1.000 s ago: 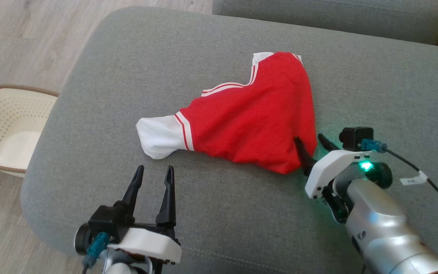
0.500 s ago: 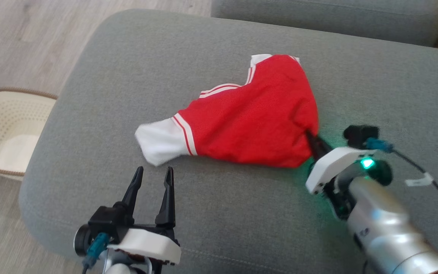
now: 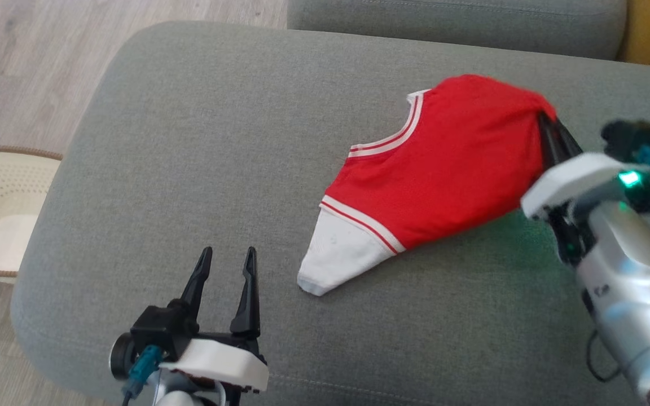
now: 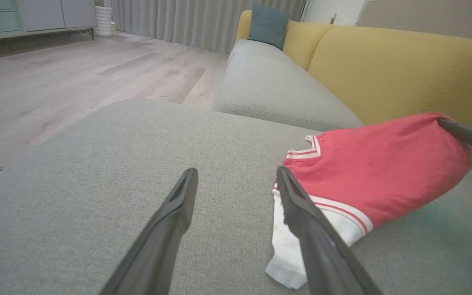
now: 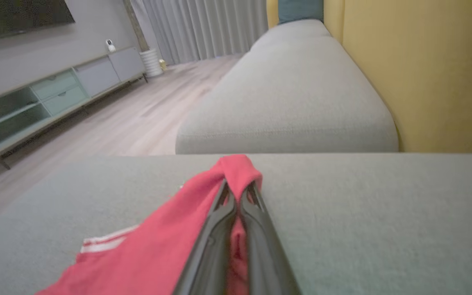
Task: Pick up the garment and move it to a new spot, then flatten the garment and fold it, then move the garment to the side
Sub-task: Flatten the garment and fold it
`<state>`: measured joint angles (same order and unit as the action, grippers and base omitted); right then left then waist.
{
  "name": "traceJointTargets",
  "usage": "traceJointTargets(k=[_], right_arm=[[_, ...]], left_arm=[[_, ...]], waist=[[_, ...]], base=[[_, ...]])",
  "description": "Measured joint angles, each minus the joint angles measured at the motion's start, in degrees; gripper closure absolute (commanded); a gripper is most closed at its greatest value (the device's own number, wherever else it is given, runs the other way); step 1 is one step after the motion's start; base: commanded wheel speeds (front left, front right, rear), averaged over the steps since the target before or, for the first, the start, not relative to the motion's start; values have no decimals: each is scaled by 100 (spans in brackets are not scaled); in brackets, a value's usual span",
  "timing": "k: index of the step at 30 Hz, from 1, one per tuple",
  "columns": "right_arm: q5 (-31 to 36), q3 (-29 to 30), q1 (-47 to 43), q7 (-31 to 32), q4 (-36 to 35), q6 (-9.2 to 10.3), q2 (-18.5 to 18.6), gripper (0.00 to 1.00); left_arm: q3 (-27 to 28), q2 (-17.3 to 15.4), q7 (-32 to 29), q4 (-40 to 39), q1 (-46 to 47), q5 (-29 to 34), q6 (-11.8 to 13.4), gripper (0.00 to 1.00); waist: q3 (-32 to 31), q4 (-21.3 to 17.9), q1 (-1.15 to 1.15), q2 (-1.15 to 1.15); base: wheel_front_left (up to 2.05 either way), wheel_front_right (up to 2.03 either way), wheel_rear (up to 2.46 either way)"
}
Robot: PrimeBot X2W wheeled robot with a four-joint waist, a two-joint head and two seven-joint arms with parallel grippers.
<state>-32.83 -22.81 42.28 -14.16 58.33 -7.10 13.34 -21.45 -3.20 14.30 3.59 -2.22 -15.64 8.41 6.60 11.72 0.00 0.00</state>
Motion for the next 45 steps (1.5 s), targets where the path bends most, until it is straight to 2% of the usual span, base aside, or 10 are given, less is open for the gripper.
traceJointTargets(k=[9,14,19,20,21,22,27,33,39,45], right_arm=[[376,-457,331,260,-520,0,-821,100],[411,-903,444,465,-500,0,-903,100],[-109,-1693,353,623,-656,0,-914,100],[-204,-1819,346,662,-680,0,-916,58],[-283,-1929,335,661,-697,0,-917,23],[-356,-2013,322,660,-702,0,-923,0],[-519,-2256,324,490,-680,0,-924,0],[-679,-2040,434,148,-586,0,-924,0],[-368,-1533,495,18,-73,0,-795,0],[-7,-1491,177,-5,167,0,-668,0]], left_arm=[[-63,0,0,3,15,-18,-2,0],[-153,-1,0,4,26,-26,0,0],[-175,-1,0,13,45,-68,16,0],[-176,-1,0,13,45,-68,16,0],[-175,-1,0,13,45,-68,18,0],[-170,-1,0,13,44,-68,19,0],[-144,-1,0,4,44,-77,26,0],[-124,0,0,-22,44,-83,26,0],[-90,0,0,-38,46,-83,51,0],[-99,0,0,-31,70,-83,40,0]], waist=[[70,306,0,0],[121,579,0,0],[176,920,0,0],[187,965,0,0],[200,993,0,0],[215,1005,0,0],[210,847,0,0],[193,484,0,0],[218,224,0,0],[255,289,0,0]], base=[[0,0,0],[0,0,0],[0,0,0],[0,0,0],[0,0,0],[0,0,0],[0,0,0],[0,0,0],[0,0,0],[0,0,0]])
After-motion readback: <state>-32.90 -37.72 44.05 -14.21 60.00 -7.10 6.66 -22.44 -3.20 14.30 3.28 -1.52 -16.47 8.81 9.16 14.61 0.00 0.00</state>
